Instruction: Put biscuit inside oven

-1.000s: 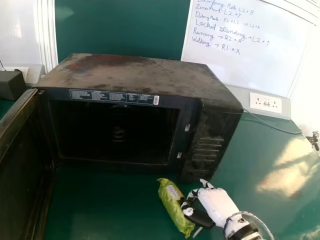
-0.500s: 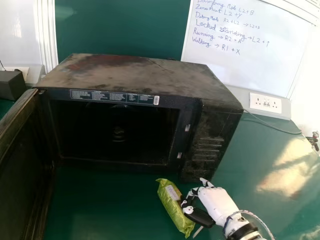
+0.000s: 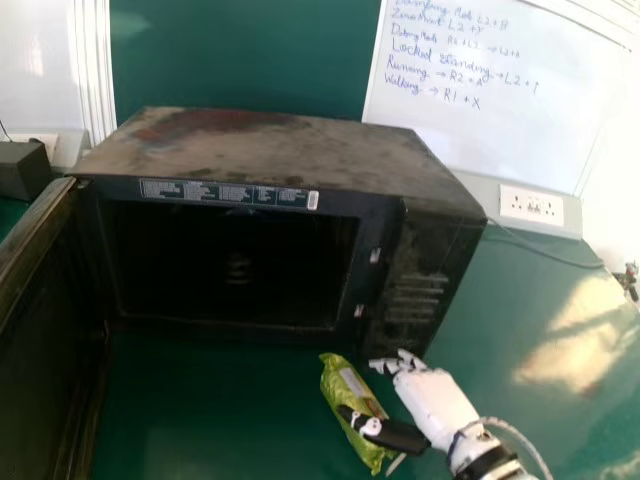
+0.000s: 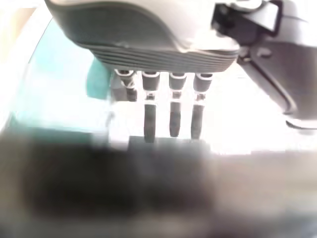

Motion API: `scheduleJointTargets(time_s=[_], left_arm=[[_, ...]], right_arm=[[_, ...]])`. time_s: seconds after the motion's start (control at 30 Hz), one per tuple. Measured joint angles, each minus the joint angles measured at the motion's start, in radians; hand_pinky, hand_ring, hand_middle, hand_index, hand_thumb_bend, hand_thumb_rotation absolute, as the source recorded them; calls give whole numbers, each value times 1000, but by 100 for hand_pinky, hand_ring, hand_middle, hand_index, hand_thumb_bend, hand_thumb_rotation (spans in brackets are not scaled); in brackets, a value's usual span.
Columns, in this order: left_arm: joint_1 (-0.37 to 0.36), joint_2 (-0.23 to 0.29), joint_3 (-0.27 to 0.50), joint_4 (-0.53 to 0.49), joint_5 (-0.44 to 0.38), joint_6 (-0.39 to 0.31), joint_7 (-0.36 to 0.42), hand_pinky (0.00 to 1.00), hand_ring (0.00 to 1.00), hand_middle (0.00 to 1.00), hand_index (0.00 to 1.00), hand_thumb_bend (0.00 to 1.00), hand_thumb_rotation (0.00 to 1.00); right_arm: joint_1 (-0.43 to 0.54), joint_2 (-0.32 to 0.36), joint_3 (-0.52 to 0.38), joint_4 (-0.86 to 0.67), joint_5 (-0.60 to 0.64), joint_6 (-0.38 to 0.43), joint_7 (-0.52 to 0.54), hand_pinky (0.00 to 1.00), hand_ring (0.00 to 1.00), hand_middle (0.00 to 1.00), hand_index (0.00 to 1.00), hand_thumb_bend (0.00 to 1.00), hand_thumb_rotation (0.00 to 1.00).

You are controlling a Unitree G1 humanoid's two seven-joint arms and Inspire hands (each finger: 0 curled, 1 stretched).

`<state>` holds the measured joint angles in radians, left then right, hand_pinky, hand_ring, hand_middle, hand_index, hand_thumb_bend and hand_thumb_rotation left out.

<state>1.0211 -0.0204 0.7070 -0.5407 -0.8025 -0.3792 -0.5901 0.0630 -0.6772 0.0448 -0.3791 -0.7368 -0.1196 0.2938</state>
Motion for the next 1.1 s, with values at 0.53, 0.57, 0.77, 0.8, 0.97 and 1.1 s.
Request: scheduleJointTargets(time_s=[0.53,0.57,0.77,0.8,0.97,1.1], left_arm=[[-36,3,9,38,35,-59,-31,66,72,81,77,99,66],[-36,3,9,38,35,-59,-33,66,72,81,77,98,66],[-34,0,9,34,37,-59,-31,67,73,81,78,98,62],[-33,-1,9,34,37,-59,-31,67,73,81,78,98,62],[-32,-2,9,32,37,-59,-30,68,74,81,77,98,62],[-31,-3,9,32,36,-59,-31,68,74,80,78,97,63]], right_arm=[[15,-22,-37,-125,-1,19,115,68,95,100,96,100,79],[16,-22,-37,-126,-1,20,117,68,95,100,96,100,78],[16,-10,-26,-120,-21,24,125,66,93,98,95,100,76],[16,-5,-19,-116,-28,27,125,65,93,98,95,100,76],[1,21,26,-89,-78,42,124,64,93,99,95,100,76],[-14,36,48,-54,-121,47,109,65,93,99,95,100,76]])
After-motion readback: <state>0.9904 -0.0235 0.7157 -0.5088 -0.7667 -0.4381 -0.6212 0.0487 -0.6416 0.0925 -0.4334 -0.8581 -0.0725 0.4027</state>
